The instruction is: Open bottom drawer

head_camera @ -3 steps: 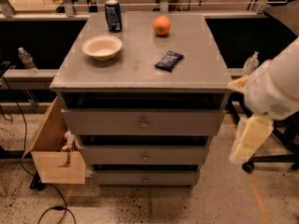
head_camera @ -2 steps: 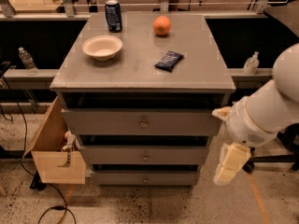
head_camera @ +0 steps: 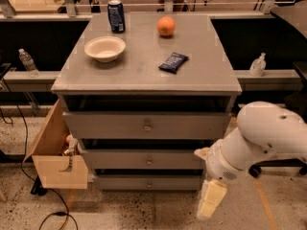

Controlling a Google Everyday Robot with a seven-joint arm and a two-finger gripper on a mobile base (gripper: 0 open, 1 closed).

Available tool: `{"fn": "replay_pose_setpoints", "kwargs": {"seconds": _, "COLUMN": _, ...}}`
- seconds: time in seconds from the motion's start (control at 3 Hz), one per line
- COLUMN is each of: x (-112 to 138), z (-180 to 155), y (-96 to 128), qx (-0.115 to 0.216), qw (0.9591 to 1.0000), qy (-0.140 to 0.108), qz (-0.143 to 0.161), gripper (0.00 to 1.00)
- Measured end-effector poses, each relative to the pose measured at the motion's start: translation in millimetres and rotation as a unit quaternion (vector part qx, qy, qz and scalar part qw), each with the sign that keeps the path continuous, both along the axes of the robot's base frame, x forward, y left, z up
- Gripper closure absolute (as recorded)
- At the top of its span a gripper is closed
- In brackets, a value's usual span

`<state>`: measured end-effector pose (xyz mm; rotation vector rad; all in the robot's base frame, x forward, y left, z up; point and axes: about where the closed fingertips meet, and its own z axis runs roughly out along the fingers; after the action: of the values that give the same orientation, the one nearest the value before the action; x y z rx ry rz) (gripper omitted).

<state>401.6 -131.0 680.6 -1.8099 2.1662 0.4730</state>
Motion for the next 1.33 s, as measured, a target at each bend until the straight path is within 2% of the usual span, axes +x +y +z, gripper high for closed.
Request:
{"fn": "replay_pose_setpoints", "kwargs": {"seconds": 0.67, "x": -2.1, "z": -10.2, "y": 2.2, "qx": 0.011, "qw": 0.9999, "qy": 0.009, "qz": 0.002, "gripper": 0.0}}
{"fn": "replay_pose_setpoints", "kwargs": {"seconds": 1.0, "x": -1.5, "z": -44.8, "y": 18.0, "qx": 0.056, "qw": 0.9982, "qy": 0.014, "qz": 0.014, "gripper": 0.0}}
{"fn": "replay_pose_setpoints", "kwargs": {"seconds": 1.33, "x": 13.7, "z": -124.0, "y": 41.0, "qx": 0.151, "qw": 0.9882, "qy": 0.011, "qz": 0.02, "gripper": 0.0}}
